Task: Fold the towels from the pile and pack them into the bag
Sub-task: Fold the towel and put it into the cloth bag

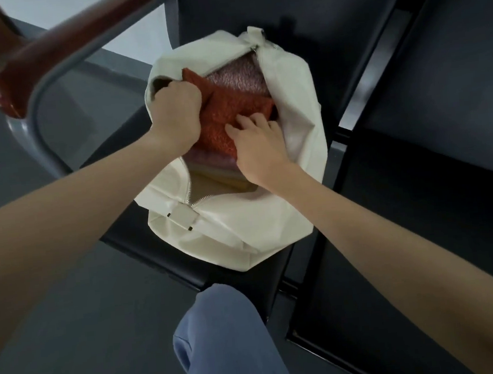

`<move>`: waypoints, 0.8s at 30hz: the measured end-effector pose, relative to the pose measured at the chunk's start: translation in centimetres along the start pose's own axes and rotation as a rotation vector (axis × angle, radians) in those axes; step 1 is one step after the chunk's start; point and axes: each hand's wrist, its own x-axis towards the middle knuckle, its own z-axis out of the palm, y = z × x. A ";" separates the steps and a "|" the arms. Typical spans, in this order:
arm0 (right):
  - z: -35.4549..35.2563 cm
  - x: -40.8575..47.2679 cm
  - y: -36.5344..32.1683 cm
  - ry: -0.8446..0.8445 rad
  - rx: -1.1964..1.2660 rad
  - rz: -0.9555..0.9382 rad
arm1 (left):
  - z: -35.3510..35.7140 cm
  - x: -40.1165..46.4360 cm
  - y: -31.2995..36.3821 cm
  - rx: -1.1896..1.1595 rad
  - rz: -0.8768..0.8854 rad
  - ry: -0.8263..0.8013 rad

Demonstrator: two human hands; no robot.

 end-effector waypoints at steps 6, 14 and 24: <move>0.1 0.8 0.7 -0.106 -0.033 -0.042 | 0.8 -1.9 0.0 0.107 0.298 0.109; -1.1 1.5 2.1 -0.370 0.123 -0.068 | 0.9 0.7 -1.7 -0.163 0.214 -0.327; -6.7 -12.0 11.2 -0.169 0.111 0.024 | -3.6 -5.3 5.3 -0.119 0.355 -0.232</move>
